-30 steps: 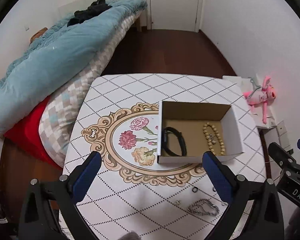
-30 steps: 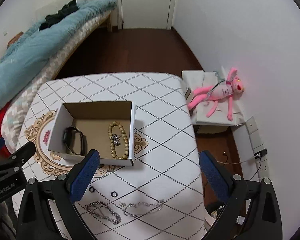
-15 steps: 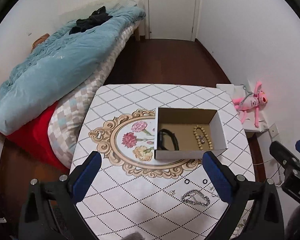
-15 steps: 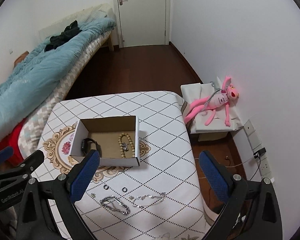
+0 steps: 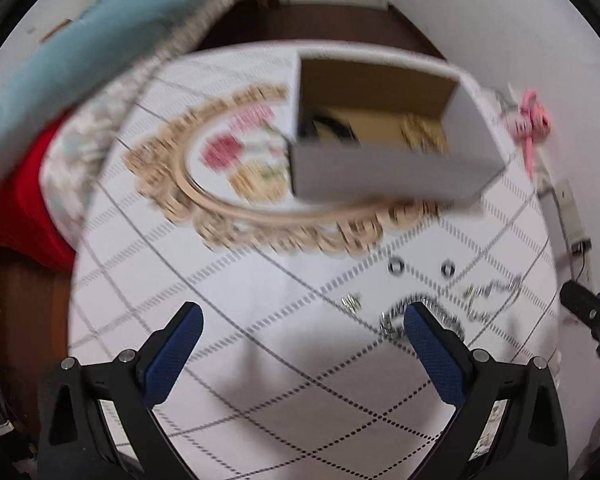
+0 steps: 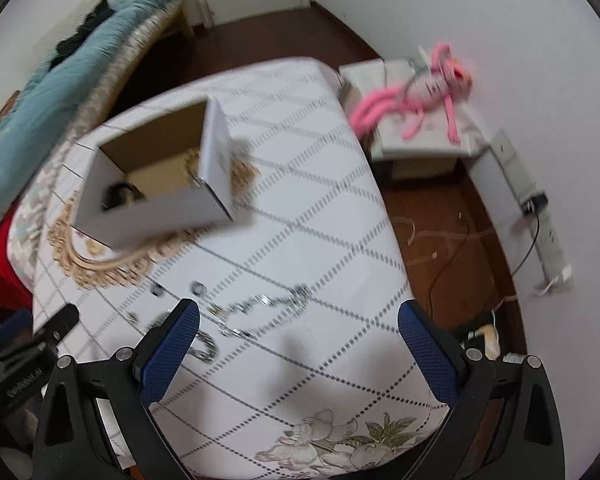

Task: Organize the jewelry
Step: 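Grasp a silver chain bracelet with the left tool while the right tool grasps the other chain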

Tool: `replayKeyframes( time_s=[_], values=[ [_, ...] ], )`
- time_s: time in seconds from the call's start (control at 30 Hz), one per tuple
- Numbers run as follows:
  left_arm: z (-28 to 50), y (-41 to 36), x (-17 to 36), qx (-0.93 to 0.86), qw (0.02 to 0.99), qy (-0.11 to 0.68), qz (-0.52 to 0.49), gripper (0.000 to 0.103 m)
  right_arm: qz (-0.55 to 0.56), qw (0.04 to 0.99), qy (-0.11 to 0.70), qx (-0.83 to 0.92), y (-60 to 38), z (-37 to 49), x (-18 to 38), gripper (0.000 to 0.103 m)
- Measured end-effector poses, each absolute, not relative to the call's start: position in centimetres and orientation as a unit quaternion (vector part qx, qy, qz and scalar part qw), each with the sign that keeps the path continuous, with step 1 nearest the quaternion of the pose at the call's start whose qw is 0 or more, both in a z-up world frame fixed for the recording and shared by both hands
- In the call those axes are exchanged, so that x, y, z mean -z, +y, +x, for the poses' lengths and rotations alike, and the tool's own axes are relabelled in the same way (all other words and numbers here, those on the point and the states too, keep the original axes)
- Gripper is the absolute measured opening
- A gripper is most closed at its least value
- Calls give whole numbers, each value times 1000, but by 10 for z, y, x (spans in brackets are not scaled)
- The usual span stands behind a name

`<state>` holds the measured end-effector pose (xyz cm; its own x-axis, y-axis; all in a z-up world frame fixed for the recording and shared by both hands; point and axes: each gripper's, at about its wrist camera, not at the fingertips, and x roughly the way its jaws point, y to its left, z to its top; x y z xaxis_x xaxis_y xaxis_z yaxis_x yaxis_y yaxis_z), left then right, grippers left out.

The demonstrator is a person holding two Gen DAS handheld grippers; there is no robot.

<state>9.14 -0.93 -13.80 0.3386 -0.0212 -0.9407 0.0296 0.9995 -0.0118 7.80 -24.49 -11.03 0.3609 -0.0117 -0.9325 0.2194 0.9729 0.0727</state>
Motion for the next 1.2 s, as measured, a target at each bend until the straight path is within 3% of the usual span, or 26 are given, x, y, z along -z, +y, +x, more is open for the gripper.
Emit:
replayKeyframes(
  time_s=[0.07,0.2,0.33,0.43,0.5,0.57,0.97,1.0,1.03,1.07,1.13,1.2],
  values=[
    [90,-21,155,31,808,589,9,102,98,812,571,77,-252,75,127,101],
    [90,-39,176,49,794,606,21,88,118,803,579,77,-263,71,149,99],
    [89,-52,181,57,795,603,28,80,141,797,583,72,-274,71,163,87],
    [88,-60,179,54,803,593,38,61,152,797,581,66,-279,72,170,81],
    [85,-65,174,62,809,582,41,30,155,796,582,62,-278,74,174,80],
    [83,-70,172,73,810,580,48,9,153,796,583,57,-275,76,177,78],
    [74,-29,160,66,815,575,18,7,65,808,583,57,-230,96,193,71],
    [72,-27,158,66,816,574,17,7,57,810,581,61,-227,96,193,68],
    [75,-27,157,66,816,573,17,7,46,812,578,67,-223,97,192,57],
    [75,-27,156,67,817,573,17,7,44,816,572,63,-220,98,190,32],
    [76,-26,154,71,818,571,14,7,44,816,573,62,-216,100,188,2],
    [77,-24,149,74,821,566,9,7,65,814,574,52,-218,102,187,1]
  ],
)
